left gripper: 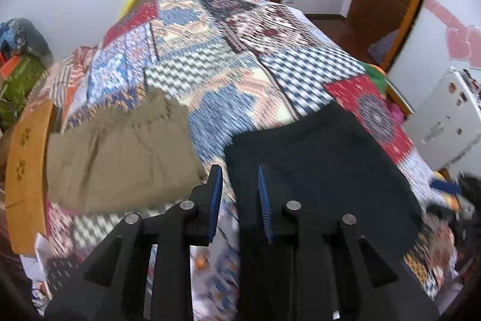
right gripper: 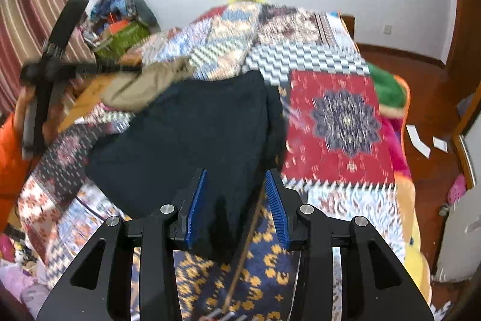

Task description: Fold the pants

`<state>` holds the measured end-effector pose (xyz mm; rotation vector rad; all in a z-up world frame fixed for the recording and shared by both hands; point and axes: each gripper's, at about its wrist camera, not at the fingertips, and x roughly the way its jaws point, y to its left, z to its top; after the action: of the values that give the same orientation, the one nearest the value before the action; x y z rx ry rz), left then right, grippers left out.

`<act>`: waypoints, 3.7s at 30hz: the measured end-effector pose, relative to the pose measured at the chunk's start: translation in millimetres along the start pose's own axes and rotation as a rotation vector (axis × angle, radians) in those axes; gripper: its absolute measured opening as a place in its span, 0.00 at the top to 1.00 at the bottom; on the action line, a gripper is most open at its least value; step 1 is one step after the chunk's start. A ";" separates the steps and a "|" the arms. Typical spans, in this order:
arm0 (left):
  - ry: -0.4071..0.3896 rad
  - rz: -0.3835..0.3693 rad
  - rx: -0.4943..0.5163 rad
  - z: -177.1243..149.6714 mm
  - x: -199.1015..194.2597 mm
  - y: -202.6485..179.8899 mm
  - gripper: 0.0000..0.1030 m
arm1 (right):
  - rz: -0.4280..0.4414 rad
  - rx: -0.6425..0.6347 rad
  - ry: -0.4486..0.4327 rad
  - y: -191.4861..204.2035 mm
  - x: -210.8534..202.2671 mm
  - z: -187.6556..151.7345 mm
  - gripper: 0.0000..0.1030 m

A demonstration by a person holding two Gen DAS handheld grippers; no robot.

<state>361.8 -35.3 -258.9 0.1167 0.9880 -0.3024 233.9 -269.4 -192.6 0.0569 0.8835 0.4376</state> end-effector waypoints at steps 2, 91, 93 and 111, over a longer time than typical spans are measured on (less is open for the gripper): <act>0.012 -0.058 -0.013 -15.8 -3.6 -11.1 0.77 | 0.019 -0.010 -0.016 7.2 1.9 6.2 0.64; 0.287 -0.335 -0.165 -30.0 114.7 -4.0 0.20 | 0.238 0.132 0.258 -38.3 102.9 7.5 0.36; 0.287 -0.333 -0.151 -31.4 110.3 -8.3 0.21 | 0.253 0.122 0.250 -31.7 98.1 6.8 0.43; 0.254 -0.240 -0.130 -21.4 100.3 -14.6 0.36 | 0.210 0.047 0.151 -9.6 88.2 25.1 0.71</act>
<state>391.6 -64.0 -353.9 -0.0850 1.2743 -0.4489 305.0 -240.2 -243.6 0.1630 1.0409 0.6232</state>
